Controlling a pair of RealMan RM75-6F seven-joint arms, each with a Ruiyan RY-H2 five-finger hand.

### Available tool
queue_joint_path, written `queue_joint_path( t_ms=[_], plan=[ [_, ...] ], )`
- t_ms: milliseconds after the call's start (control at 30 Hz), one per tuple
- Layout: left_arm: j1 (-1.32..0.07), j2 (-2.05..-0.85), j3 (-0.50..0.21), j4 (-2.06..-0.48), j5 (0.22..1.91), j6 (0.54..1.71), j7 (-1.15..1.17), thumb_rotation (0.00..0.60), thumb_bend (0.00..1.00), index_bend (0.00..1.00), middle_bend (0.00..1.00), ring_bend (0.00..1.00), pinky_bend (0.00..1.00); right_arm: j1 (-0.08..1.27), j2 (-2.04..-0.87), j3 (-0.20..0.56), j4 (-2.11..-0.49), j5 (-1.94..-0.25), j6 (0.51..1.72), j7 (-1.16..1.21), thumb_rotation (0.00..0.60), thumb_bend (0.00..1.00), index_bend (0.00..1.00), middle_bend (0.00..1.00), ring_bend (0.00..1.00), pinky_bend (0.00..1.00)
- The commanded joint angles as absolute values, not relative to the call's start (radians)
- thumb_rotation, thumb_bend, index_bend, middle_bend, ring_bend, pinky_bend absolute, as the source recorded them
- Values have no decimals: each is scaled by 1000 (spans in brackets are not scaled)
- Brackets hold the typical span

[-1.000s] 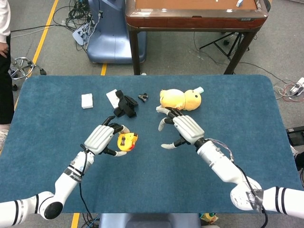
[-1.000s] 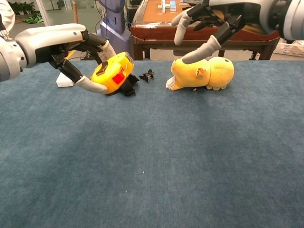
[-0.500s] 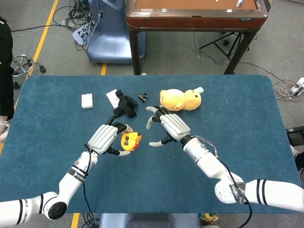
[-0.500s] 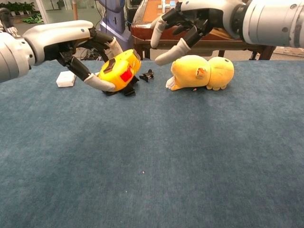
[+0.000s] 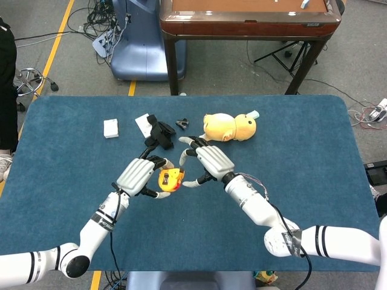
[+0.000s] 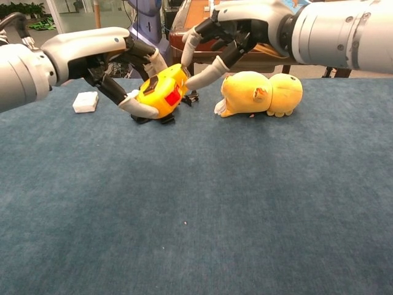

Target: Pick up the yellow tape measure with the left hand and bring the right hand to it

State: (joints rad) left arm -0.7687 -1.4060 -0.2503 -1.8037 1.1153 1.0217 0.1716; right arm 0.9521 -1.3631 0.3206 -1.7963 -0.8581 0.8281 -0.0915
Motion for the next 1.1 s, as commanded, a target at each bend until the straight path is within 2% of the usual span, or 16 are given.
queue_joint_path(
  t_ms=[33,533,800,1100],
  plan=[
    [-770,-1408,-250,-1802,1116,1022,168,600,144,516,507,286,0,955,-1366,318,-1793,-856,827,-91,600,193,444,86,0,0],
    [-776,-1411,-251,-1788,1109,1021,158,600,144,518,507,286,0,971,-1378,301,-1780,-849,816,-87,600,192,448,91,0,0],
    [-768,-1400,-248,-1774,1099,1025,151,600,144,519,507,286,0,964,-1368,295,-1786,-848,814,-71,600,193,523,138,0,0],
    [-757,-1385,-248,-1760,1097,1031,136,600,144,520,507,286,0,954,-1356,288,-1795,-855,816,-57,600,193,560,170,0,0]
  ],
)
